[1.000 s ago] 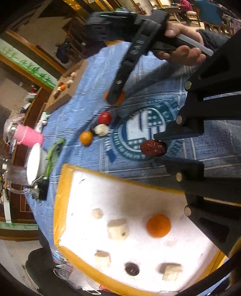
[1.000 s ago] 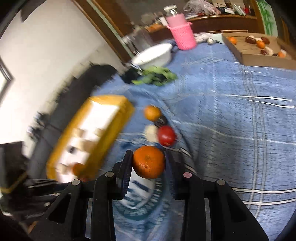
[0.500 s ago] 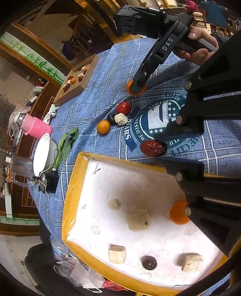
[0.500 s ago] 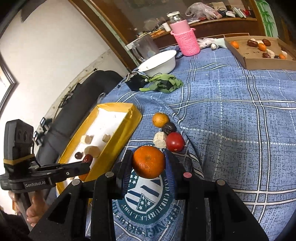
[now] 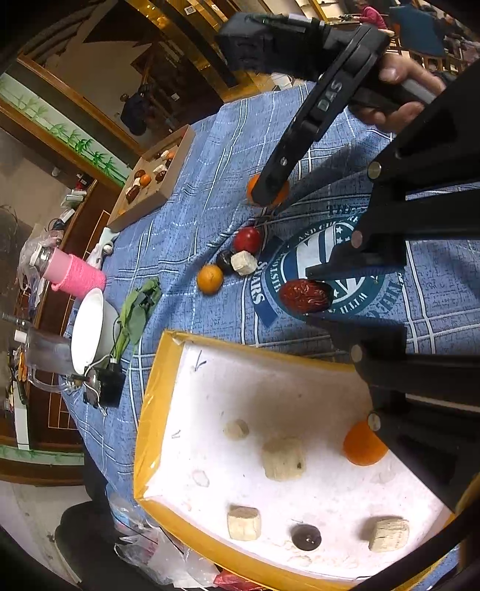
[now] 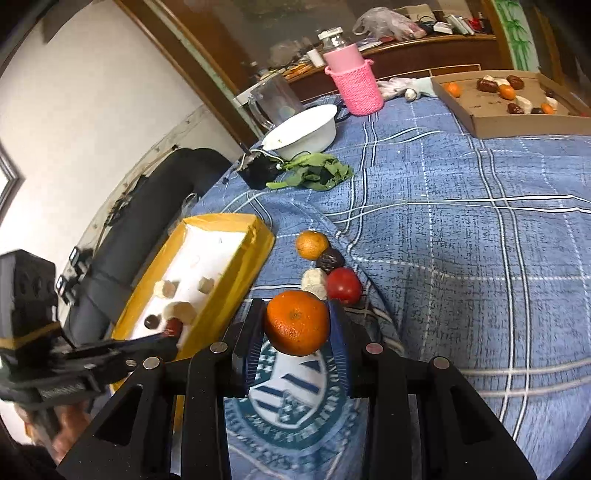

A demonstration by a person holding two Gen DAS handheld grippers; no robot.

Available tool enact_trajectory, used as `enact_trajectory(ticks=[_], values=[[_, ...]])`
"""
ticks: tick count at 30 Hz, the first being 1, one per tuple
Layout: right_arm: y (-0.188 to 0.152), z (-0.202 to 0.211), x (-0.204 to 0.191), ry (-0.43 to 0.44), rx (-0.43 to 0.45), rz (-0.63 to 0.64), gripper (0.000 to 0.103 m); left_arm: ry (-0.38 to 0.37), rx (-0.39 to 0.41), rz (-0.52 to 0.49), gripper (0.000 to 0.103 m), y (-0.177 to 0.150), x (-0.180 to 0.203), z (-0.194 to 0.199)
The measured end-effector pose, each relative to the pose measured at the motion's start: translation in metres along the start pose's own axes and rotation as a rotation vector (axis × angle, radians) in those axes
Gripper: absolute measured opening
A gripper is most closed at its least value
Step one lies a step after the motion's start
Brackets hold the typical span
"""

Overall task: Organize fruits
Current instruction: 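Lift the red date with the left tool while the right tool lifts the tangerine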

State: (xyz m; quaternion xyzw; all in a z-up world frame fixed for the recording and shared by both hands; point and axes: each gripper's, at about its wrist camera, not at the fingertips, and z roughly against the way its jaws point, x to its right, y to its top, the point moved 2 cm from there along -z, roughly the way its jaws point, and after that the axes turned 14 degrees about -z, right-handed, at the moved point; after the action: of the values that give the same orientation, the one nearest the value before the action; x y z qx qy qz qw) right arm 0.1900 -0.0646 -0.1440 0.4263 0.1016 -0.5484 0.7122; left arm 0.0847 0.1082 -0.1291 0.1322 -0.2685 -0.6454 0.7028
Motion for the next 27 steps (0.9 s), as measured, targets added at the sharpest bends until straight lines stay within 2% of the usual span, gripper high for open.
enact_trajectory(ticks=[5, 27], values=[[-0.007, 0.014, -0.012, 0.022, 0.036, -0.032, 0.032, -0.016, 0.001, -0.009, 0.019, 0.005, 0.005, -0.001], [-0.015, 0.003, -0.046, 0.006, 0.026, -0.007, 0.032, -0.035, 0.024, -0.004, 0.019, 0.006, -0.001, 0.012]])
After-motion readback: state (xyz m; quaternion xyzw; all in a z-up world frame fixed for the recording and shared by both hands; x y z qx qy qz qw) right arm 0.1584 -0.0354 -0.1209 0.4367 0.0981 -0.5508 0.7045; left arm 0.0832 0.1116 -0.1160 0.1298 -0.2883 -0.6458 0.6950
